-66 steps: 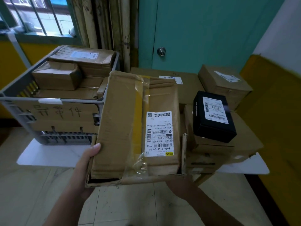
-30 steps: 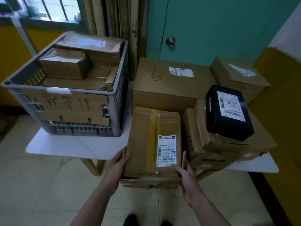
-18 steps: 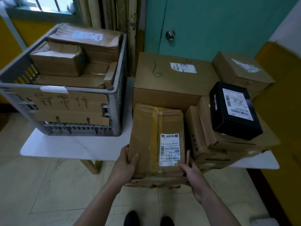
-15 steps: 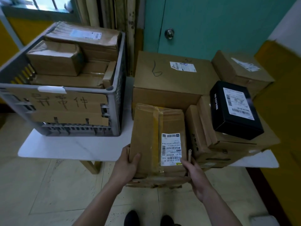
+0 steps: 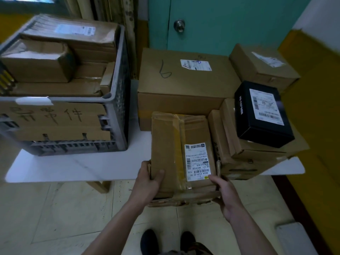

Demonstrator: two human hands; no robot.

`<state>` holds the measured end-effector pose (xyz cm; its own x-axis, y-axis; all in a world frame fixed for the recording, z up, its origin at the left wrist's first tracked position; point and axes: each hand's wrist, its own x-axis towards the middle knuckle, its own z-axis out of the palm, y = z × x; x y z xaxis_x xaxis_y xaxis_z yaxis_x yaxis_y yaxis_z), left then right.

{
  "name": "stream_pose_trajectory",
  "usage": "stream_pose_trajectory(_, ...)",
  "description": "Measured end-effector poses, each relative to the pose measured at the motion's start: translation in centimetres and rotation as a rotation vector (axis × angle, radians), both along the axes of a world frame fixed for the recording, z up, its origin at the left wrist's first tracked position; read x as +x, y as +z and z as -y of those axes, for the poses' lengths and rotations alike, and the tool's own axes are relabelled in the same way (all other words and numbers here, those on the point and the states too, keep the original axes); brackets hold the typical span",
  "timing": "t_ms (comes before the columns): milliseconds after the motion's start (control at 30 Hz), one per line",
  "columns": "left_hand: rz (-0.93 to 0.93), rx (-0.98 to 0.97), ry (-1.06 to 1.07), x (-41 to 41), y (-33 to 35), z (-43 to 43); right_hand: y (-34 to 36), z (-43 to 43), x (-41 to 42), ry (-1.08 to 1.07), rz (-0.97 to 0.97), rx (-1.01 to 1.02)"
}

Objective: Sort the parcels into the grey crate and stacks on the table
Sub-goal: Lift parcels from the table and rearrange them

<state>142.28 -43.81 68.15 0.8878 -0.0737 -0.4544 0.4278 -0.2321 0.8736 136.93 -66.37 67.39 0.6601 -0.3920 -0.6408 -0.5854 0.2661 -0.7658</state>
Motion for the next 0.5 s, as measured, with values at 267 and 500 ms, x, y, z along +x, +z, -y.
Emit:
stream_pose_trajectory(267, -0.025, -0.052, 0.029, -0.4, -0.1, 1.6, 0.0, 1.1, -1.2, 0.012, 0.064, -0.017)
stream_pose_trajectory(500, -0.014, -0.058, 0.164, -0.7, 0.0, -1.5, -0.2, -1.7, -1.6, 0.208, 0.124, 0.005)
